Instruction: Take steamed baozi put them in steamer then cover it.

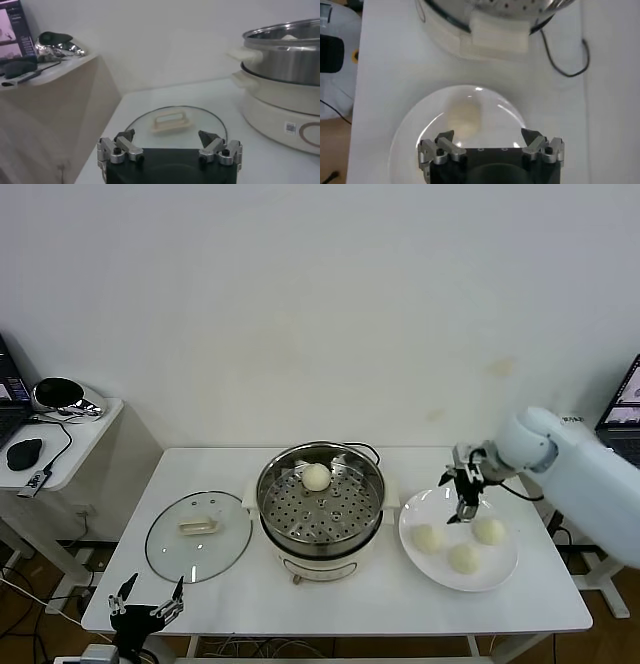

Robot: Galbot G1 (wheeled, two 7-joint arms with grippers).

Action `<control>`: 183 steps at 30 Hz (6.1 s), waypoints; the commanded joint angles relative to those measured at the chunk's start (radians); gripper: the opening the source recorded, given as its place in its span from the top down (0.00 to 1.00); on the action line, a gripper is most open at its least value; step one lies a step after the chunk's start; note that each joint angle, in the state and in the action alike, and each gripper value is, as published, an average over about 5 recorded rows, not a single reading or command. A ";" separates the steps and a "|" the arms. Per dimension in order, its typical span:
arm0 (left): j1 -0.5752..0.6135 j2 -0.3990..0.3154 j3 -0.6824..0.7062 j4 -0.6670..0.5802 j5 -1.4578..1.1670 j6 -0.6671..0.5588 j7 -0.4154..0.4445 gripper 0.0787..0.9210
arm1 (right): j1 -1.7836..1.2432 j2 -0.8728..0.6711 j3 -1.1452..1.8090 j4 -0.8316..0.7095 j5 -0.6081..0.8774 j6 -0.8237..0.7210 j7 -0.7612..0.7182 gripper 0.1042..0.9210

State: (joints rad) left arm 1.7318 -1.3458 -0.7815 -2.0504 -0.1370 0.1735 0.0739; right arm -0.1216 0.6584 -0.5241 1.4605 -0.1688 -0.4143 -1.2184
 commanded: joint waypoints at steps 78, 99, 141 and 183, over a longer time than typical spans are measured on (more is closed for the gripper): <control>-0.042 -0.006 0.027 0.042 0.023 -0.006 -0.001 0.12 | 0.524 -0.016 -0.385 -0.009 0.294 -0.075 -0.056 0.42; -0.003 -0.014 -0.013 -0.047 0.023 -0.004 -0.016 0.12 | 0.777 0.430 -0.613 -0.068 0.605 -0.250 -0.046 0.42; -0.004 -0.027 -0.019 -0.053 0.014 0.000 -0.019 0.12 | 0.417 0.799 -0.475 -0.405 0.296 -0.240 0.087 0.42; 0.011 -0.042 0.012 -0.053 -0.010 0.011 -0.005 0.12 | 0.049 -0.258 -0.026 0.180 -0.028 0.069 -0.157 0.12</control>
State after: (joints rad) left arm 1.7432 -1.3871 -0.7701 -2.1033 -0.1422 0.1841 0.0679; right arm 0.2467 0.6179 -0.7575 1.5404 -0.0247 -0.4088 -1.3445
